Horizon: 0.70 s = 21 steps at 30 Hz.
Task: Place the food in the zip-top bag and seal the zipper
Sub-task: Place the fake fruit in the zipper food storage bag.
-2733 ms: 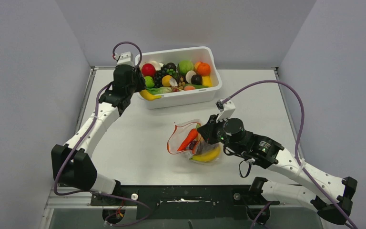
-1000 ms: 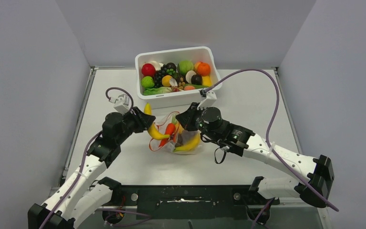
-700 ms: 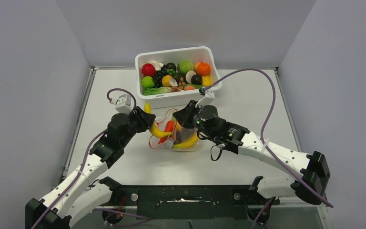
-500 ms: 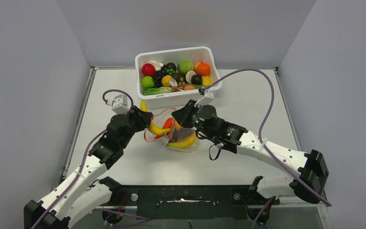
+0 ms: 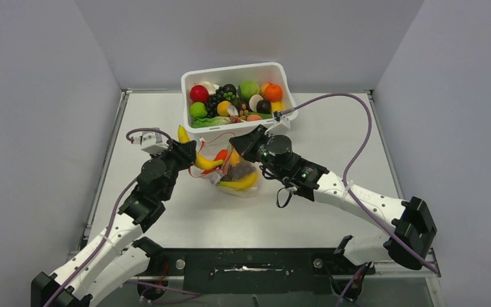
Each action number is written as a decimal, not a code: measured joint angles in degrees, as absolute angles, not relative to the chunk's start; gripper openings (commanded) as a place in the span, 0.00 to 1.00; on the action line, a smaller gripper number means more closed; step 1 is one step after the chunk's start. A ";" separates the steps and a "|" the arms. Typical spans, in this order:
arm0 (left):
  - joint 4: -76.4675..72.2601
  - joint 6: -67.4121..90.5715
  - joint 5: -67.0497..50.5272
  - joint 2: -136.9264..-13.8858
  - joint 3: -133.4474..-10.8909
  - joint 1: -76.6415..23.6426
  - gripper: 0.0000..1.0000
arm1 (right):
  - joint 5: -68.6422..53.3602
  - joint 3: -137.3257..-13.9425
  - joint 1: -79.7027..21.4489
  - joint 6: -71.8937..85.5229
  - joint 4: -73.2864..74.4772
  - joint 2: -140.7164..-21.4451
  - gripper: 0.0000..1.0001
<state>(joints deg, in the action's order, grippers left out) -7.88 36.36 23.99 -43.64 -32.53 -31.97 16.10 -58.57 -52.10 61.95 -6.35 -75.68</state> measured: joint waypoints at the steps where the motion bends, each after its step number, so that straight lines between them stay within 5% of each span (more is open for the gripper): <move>1: -8.36 35.70 24.47 -44.29 -32.38 -32.14 0.09 | 16.08 -58.57 -52.10 62.26 -6.79 -75.70 0.00; 11: -15.40 32.42 29.45 -49.01 -31.48 -33.80 0.10 | 15.86 -58.50 -52.10 65.36 -9.91 -78.17 0.00; 21: -19.90 32.99 29.91 -49.08 -28.27 -36.47 0.36 | 15.40 -58.19 -51.40 67.42 -11.11 -79.53 0.00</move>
